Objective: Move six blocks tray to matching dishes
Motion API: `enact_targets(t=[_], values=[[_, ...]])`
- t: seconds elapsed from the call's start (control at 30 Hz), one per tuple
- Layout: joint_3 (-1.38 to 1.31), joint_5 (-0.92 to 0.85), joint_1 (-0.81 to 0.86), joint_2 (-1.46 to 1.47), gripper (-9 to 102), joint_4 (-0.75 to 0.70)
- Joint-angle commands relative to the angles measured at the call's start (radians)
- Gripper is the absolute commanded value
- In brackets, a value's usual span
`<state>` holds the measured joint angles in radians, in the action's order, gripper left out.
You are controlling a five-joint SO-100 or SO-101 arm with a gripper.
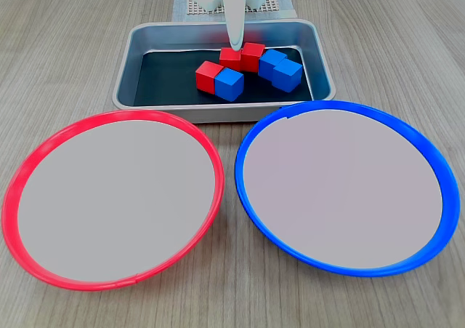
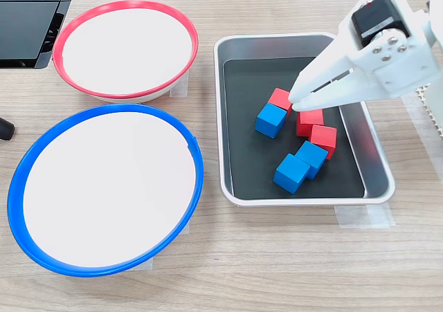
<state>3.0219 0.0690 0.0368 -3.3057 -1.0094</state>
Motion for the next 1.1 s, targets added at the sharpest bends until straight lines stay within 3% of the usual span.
enact_targets(t=[0.0, 0.97, 1.07], values=[[-0.003, 0.005, 0.003, -0.023, 0, -0.002], [-0.003, 0.003, 0.003, -0.023, 0, -0.002], [-0.003, -0.057, -0.049, -0.023, 0, -0.002]])
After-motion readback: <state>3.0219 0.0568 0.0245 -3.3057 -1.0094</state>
